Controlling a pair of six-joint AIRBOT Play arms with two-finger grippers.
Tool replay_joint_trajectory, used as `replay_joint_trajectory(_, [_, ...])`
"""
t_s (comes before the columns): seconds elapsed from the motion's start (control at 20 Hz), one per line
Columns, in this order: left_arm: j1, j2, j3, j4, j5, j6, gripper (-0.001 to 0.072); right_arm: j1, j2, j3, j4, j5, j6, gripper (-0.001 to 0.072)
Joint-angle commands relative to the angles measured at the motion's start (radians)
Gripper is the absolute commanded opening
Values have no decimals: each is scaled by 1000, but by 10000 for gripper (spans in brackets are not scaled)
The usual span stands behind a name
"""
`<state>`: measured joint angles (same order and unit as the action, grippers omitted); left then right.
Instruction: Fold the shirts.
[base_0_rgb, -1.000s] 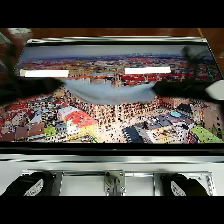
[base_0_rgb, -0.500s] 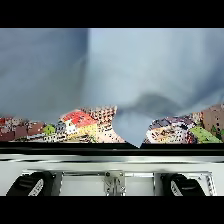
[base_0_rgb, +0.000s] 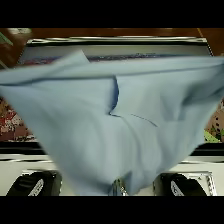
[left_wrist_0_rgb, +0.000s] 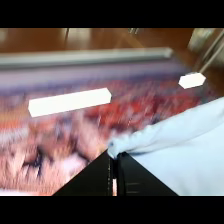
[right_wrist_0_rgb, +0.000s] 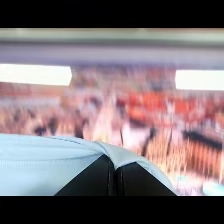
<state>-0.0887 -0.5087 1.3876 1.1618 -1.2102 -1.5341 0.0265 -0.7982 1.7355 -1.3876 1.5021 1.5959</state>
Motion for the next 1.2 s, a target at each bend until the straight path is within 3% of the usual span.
replay_joint_trajectory(0.0, [1, -31, -322, 103, 16, -31, 39, 1, -142, -216, -130, -14, 4, 58])
replay_joint_trajectory(0.15, [1, -169, -515, 99, 233, -68, 39, 2, -317, -390, -71, -281, 23, 58])
replay_joint_trajectory(0.25, [1, -305, -515, 39, 380, -117, 40, 1, -439, -399, -31, -429, 53, 58])
replay_joint_trajectory(0.35, [-5, -442, -468, -89, 537, -50, 39, 1, -529, -386, 44, -586, 61, 65])
replay_joint_trajectory(0.55, [-20, -723, -371, -156, 570, -23, 40, 2, -622, -383, 169, -827, 108, 64])
replay_joint_trajectory(0.65, [-18, -825, -368, -225, 541, -23, 42, 2, -669, -383, 194, -798, 108, 65])
replay_joint_trajectory(0.7, [-15, -858, -367, -274, 495, -23, 110, 2, -683, -383, 198, -764, 108, 67])
replay_joint_trajectory(0.75, [-9, -873, -363, -301, 444, -23, 303, 2, -687, -383, 213, -739, 108, 179])
replay_joint_trajectory(0.8, [4, -875, -354, -303, 379, -22, 495, 1, -680, -383, 253, -712, 82, 517])
replay_joint_trajectory(0.85, [27, -871, -337, -302, 305, 3, 544, -7, -659, -378, 289, -671, 6, 679])
replay_joint_trajectory(0.95, [111, -861, -262, -280, 97, 113, 544, -31, -597, -348, 272, -541, -130, 678])
replay_joint_trajectory(1.05, [219, -855, -180, -234, -117, 113, 541, -90, -511, -327, 140, -332, -176, 676])
replay_joint_trajectory(1.1, [266, -848, -164, -219, -204, 113, 536, -131, -478, -327, 64, -197, -182, 603])
replay_joint_trajectory(1.15, [297, -837, -174, -200, -259, 113, 536, -186, -456, -337, 0, -71, -209, 587])
